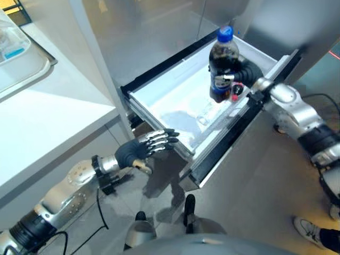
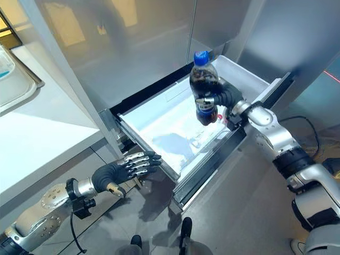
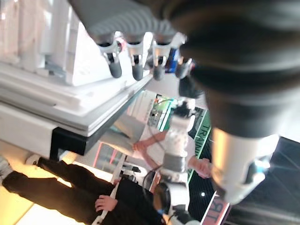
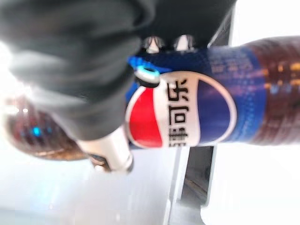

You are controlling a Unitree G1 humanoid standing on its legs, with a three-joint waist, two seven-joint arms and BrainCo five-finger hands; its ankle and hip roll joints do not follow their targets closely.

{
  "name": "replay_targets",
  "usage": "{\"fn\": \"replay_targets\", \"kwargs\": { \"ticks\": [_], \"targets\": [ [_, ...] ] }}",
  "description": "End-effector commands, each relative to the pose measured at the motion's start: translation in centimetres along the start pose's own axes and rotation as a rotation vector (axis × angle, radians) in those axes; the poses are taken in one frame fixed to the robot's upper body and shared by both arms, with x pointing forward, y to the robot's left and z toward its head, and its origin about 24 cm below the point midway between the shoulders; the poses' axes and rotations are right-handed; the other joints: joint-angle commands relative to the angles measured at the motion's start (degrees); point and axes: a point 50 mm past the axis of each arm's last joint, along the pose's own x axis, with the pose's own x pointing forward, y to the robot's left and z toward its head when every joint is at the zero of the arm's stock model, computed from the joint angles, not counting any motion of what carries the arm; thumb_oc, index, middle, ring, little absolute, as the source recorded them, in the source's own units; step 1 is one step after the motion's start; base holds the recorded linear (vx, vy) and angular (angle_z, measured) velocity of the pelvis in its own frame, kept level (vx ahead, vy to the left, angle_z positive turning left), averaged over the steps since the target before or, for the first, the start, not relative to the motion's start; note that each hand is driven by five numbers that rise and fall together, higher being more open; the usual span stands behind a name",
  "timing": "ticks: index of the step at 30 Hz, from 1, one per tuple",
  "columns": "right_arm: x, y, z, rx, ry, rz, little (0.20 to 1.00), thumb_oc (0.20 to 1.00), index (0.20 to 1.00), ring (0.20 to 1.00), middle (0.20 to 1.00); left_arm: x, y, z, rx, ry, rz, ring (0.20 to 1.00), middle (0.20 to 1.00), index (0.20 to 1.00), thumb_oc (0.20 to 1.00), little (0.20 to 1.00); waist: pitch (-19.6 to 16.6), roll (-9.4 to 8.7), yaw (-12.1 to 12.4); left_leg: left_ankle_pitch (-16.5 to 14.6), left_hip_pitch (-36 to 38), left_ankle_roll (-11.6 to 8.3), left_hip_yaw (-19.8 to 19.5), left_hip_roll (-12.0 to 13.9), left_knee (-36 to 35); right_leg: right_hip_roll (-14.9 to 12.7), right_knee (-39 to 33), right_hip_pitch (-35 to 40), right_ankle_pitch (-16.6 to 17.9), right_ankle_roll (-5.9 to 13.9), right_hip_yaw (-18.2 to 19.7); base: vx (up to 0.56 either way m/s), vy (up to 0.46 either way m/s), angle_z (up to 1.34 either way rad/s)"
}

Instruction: Take the drinks into the refrigerator

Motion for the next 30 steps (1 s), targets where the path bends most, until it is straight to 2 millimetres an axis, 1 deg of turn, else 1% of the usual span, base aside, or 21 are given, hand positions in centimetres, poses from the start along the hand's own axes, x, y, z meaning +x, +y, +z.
{"fn": "replay_targets", "kwargs": {
  "ticks": [1, 6, 8, 9, 10, 11, 13, 14, 15, 16, 18, 19, 20, 21, 22, 24, 25, 26, 28, 29, 30],
  "targets": [
    [1.9, -2.5, 10.0, -0.059, -0.35, -0.089, 0.2, 0.2, 0.2, 0.2, 0.2, 0.7, -1.2, 1.2, -0.007, -0.054, -0.086, 1.0, 1.0, 1.0, 1.0, 1.0, -0.4, -0.07, 0.7, 1.5, -4.6, 2.81, -4.4, -0.7, 0.0, -2.6, 6.3, 3.0, -7.0, 5.95, -2.4, 0.0, 0.0, 0.0],
    [2.6, -2.0, 10.2, -0.076, -0.338, -0.074, 0.2, 0.2, 0.2, 0.2, 0.2, 1.0, -1.2, 1.3, -0.005, -0.054, -0.091, 1.0, 1.0, 1.0, 1.0, 1.0, 0.5, -0.26, 0.9, 1.9, -5.7, 2.79, -4.5, -0.7, 0.0, -2.7, 6.2, 2.0, -6.7, 5.97, -2.4, 0.0, 0.0, 0.0],
    [2.9, -1.9, 9.5, -0.074, -0.31, -0.08, 0.2, 0.2, 0.2, 0.2, 0.2, 1.2, -1.1, 1.5, 0.005, -0.052, -0.096, 1.0, 1.0, 1.0, 1.0, 1.0, 1.5, -0.33, 1.0, 2.3, -6.8, 2.75, -4.7, -0.7, 0.0, -2.6, 6.4, 1.0, -6.7, 5.89, -2.5, 0.0, 0.0, 0.0],
    [2.9, -1.9, 9.5, -0.074, -0.31, -0.08, 0.2, 0.2, 0.2, 0.2, 0.2, 1.2, -1.1, 1.5, 0.005, -0.052, -0.096, 1.0, 1.0, 1.0, 1.0, 1.0, 1.5, -0.33, 1.0, 2.3, -6.8, 2.75, -4.7, -0.7, 0.0, -2.6, 6.4, 1.0, -6.7, 5.89, -2.5, 0.0, 0.0, 0.0],
    [3.2, -1.8, 7.9, -0.075, -0.247, -0.088, 0.2, 0.2, 0.2, 0.2, 0.2, 1.3, -1.0, 1.8, 0.024, -0.052, -0.096, 1.0, 1.0, 1.0, 1.0, 1.0, 2.4, -0.21, 1.2, 2.7, -7.6, 2.73, -4.9, -0.7, 0.0, -2.7, 6.6, 0.3, -6.6, 5.83, -2.7, -0.04, -0.006, -0.01],
    [3.4, -1.6, 7.3, -0.092, -0.214, -0.081, 0.2, 0.2, 0.2, 0.2, 0.2, 1.4, -1.0, 2.0, 0.041, -0.049, -0.101, 1.0, 1.0, 1.0, 1.0, 1.0, 2.8, -0.15, 1.2, 2.8, -7.9, 2.7, -5.1, -0.6, 0.0, -2.7, 6.8, -0.1, -6.6, 5.81, -2.7, -0.04, -0.006, -0.01],
    [3.4, -1.6, 6.9, -0.107, -0.19, -0.08, 0.2, 0.2, 0.2, 0.2, 0.2, 1.4, -0.9, 2.1, 0.049, -0.049, -0.101, 1.0, 1.0, 1.0, 1.0, 1.0, 3.1, -0.09, 1.3, 3.0, -8.2, 2.67, -5.1, -0.6, 0.0, -2.6, 7.1, -0.4, -6.6, 5.77, -2.7, 0.0, 0.0, 0.0],
    [3.5, -1.7, 5.6, -0.114, -0.131, -0.088, 0.2, 0.2, 0.2, 0.2, 0.2, 1.6, -0.9, 2.4, 0.068, -0.048, -0.11, 1.0, 1.0, 1.0, 1.0, 1.0, 3.5, -0.03, 1.4, 3.1, -8.4, 2.66, -5.2, -0.5, 0.0, -2.6, 7.3, -0.7, -6.6, 5.72, -2.8, -0.03, -0.012, 0.0],
    [3.6, -1.4, 4.2, -0.189, -0.038, -0.048, 0.2, 0.2, 0.2, 0.2, 0.2, 1.7, -0.9, 2.7, 0.102, -0.038, -0.122, 1.0, 1.0, 1.0, 1.0, 1.0, 4.1, 0.2, 1.6, 3.4, -8.8, 2.47, -5.4, -0.3, 0.0, -2.6, 7.9, -1.3, -6.7, 5.66, -3.1, 0.0, 0.0, 0.0],
    [3.6, -1.4, 4.2, -0.19, -0.038, -0.049, 0.2, 0.2, 0.2, 0.2, 0.2, 1.7, -0.9, 2.7, 0.102, -0.038, -0.122, 1.0, 1.0, 1.0, 1.0, 1.0, 4.1, 0.23, 1.6, 3.4, -8.8, 2.46, -5.4, -0.3, 0.0, -2.6, 8.0, -1.3, -6.8, 5.66, -3.1, 0.0, 0.0, 0.0],
    [3.5, -1.5, 2.5, -0.254, 0.056, -0.043, 0.2, 0.2, 0.2, 0.2, 0.2, 1.9, -0.9, 2.9, 0.123, -0.034, -0.131, 1.0, 1.0, 1.0, 1.0, 1.0, 4.7, 0.49, 1.6, 3.6, -9.2, 2.34, -5.7, -0.2, 0.0, -2.6, 8.5, -1.8, -6.9, 5.52, -3.2, 0.0, 0.0, 0.0],
    [3.5, -1.3, 1.7, -0.284, 0.096, -0.029, 0.2, 0.2, 0.2, 0.2, 0.2, 2.1, -1.0, 2.9, 0.131, -0.031, -0.141, 1.0, 1.0, 1.0, 1.0, 1.0, 5.1, 0.66, 1.7, 3.8, -9.4, 2.28, -5.8, -0.1, 0.0, -2.5, 8.7, -2.0, -6.9, 5.51, -3.5, -0.04, -0.019, 0.02],
    [3.4, -0.5, 0.5, -0.329, 0.14, 0.005, 0.2, 0.2, 0.2, 0.2, 0.2, 2.3, -1.0, 3.1, 0.152, -0.032, -0.149, 1.0, 1.0, 1.0, 1.0, 1.0, 5.7, 1.09, 1.8, 4.1, -10.0, 2.22, -6.1, -0.2, 0.0, -2.5, 9.0, -2.5, -7.0, 5.5, -3.6, -0.03, -0.017, 0.02],
    [3.4, -0.5, 0.5, -0.329, 0.14, 0.004, 0.2, 0.2, 0.2, 0.2, 0.2, 2.3, -1.0, 3.1, 0.151, -0.031, -0.149, 1.0, 1.0, 1.0, 1.0, 1.0, 5.7, 1.09, 1.8, 4.1, -10.0, 2.22, -6.1, -0.2, 0.0, -2.5, 9.0, -2.6, -7.0, 5.5, -3.7, 0.0, 0.0, 0.0],
    [3.3, -0.4, -0.3, -0.35, 0.171, 0.012, 0.2, 0.2, 0.2, 0.2, 0.2, 2.4, -1.0, 3.2, 0.159, -0.032, -0.153, 1.0, 1.0, 1.0, 1.0, 1.0, 6.0, 1.24, 1.8, 4.2, -10.2, 2.19, -6.2, -0.2, 0.0, -2.6, 9.1, -2.7, -7.0, 5.48, -3.8, 0.0, 0.0, 0.0],
    [3.2, 0.4, -1.3, -0.428, 0.208, 0.057, 0.2, 0.2, 0.2, 0.2, 0.2, 2.6, -1.1, 3.3, 0.178, -0.037, -0.158, 1.0, 1.0, 1.0, 1.0, 1.0, 6.7, 1.7, 2.0, 4.5, -10.8, 2.14, -6.5, -0.1, 0.0, -2.6, 9.5, -3.2, -7.2, 5.46, -4.2, -0.02, -0.006, 0.03],
    [3.0, 0.3, -1.7, -0.457, 0.228, 0.056, 0.2, 0.2, 0.2, 0.2, 0.2, 2.6, -1.1, 3.5, 0.187, -0.04, -0.156, 1.0, 1.0, 1.0, 1.0, 1.0, 7.0, 1.8, 2.0, 4.6, -11.0, 2.11, -6.6, -0.1, 0.0, -2.7, 9.6, -3.4, -7.2, 5.47, -4.2, -0.03, -0.014, 0.12],
    [3.0, 0.6, -1.9, -0.535, 0.249, 0.089, 0.2, 0.2, 0.2, 0.2, 0.2, 2.6, -1.0, 3.6, 0.199, -0.041, -0.156, 1.0, 1.0, 1.0, 1.0, 1.0, 7.4, 1.98, 2.0, 4.8, -11.3, 2.06, -6.8, -0.1, 0.0, -2.6, 9.8, -3.8, -7.2, 5.44, -4.3, -0.03, -0.013, 0.15],
    [2.8, 0.6, -2.6, -0.547, 0.275, 0.088, 0.2, 0.2, 0.2, 0.2, 0.2, 2.7, -1.1, 3.4, 0.196, -0.043, -0.153, 1.0, 1.0, 1.0, 1.0, 1.0, 8.0, 2.18, 1.9, 5.0, -11.8, 2.01, -7.0, 0.0, 0.0, -2.6, 10.0, -4.3, -7.2, 5.42, -4.6, -0.03, -0.017, 0.1],
    [3.2, 1.3, -2.5, -0.631, 0.283, 0.134, 0.2, 0.2, 0.2, 0.2, 0.2, 2.7, -1.0, 3.5, 0.213, -0.044, -0.15, 1.0, 1.0, 1.0, 1.0, 1.0, 8.6, 2.41, 2.0, 5.2, -12.3, 2.0, -7.2, -0.1, 0.0, -2.6, 10.1, -4.6, -7.2, 5.39, -4.7, 0.0, 0.0, 0.0],
    [3.2, 1.3, -2.5, -0.631, 0.283, 0.134, 0.2, 0.2, 0.2, 0.2, 0.2, 2.7, -1.0, 3.5, 0.213, -0.044, -0.149, 1.0, 1.0, 1.0, 1.0, 1.0, 8.6, 2.42, 2.0, 5.2, -12.3, 2.0, -7.3, -0.1, 0.0, -2.6, 10.1, -4.7, -7.2, 5.39, -4.7, -0.03, -0.014, 0.12]
  ]
}}
